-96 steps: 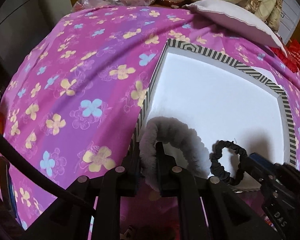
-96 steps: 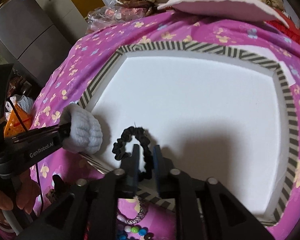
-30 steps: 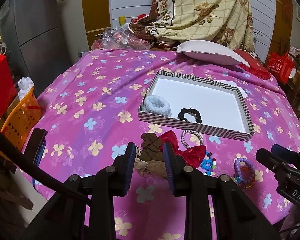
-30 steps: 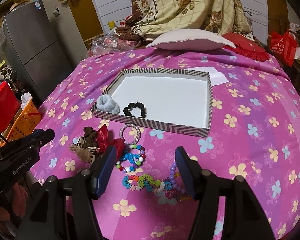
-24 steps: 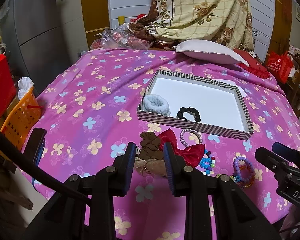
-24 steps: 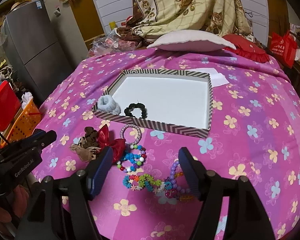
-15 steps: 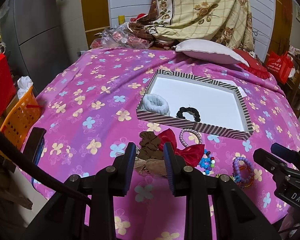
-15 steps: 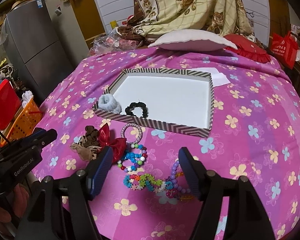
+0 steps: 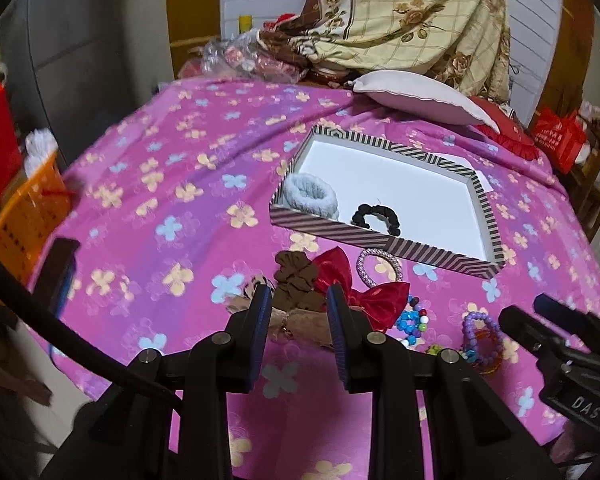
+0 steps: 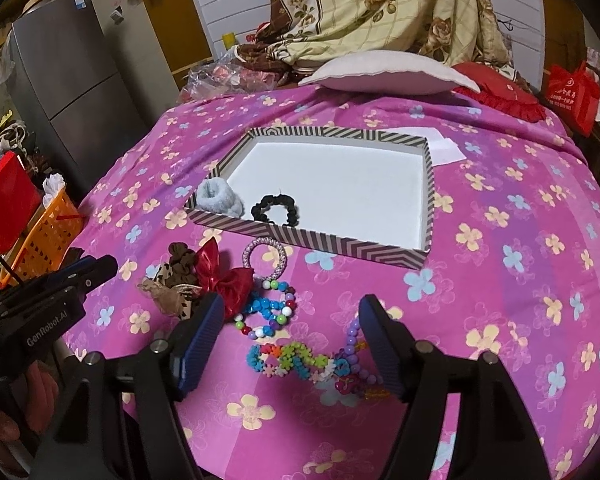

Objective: Organize jewelry
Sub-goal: 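Move the left tool to the brown ribbon bow while the right tool approaches the red bow, then grasp the brown ribbon bow with the left tool while the right tool grasps the red satin bow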

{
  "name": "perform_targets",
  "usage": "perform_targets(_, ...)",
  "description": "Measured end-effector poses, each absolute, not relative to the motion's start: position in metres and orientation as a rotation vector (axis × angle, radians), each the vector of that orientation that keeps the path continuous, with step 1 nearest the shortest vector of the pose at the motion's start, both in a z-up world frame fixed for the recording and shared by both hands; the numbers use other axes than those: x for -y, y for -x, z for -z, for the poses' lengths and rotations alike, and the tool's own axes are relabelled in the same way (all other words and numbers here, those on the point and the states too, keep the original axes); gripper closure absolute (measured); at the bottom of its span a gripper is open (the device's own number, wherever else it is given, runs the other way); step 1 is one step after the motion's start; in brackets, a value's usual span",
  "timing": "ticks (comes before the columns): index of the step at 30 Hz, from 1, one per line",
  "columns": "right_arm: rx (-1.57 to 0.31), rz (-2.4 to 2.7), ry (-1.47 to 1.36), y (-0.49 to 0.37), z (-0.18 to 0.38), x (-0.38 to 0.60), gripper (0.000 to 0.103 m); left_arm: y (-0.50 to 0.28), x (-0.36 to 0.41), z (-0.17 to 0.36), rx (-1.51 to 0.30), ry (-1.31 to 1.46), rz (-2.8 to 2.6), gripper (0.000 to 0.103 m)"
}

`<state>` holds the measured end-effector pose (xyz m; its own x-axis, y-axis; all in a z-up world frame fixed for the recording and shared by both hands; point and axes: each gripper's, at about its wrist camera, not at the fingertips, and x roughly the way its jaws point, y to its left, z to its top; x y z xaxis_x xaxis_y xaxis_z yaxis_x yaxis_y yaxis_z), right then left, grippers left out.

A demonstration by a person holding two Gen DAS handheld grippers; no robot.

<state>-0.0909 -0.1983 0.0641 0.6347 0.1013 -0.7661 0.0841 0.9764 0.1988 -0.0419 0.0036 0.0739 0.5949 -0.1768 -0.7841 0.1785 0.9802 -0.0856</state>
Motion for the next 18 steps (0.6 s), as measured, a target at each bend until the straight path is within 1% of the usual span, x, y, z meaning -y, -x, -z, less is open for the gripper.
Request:
perform_targets(7,-0.911,-0.031,-0.224,0.087,-0.053,0.197,0.030,0.019,-0.044,-0.055,-1.029,0.171,0.218,0.061)
perform_targets(12,-0.934,-0.052,-0.228,0.081,-0.042,0.193,0.030,0.013,-0.063,-0.042,-1.071,0.259,0.209,0.057)
perform_targets(18,-0.951,-0.079,-0.220,0.073,-0.034,0.185,0.030,0.003,-0.065,-0.017,-1.148,0.367,0.203,0.055)
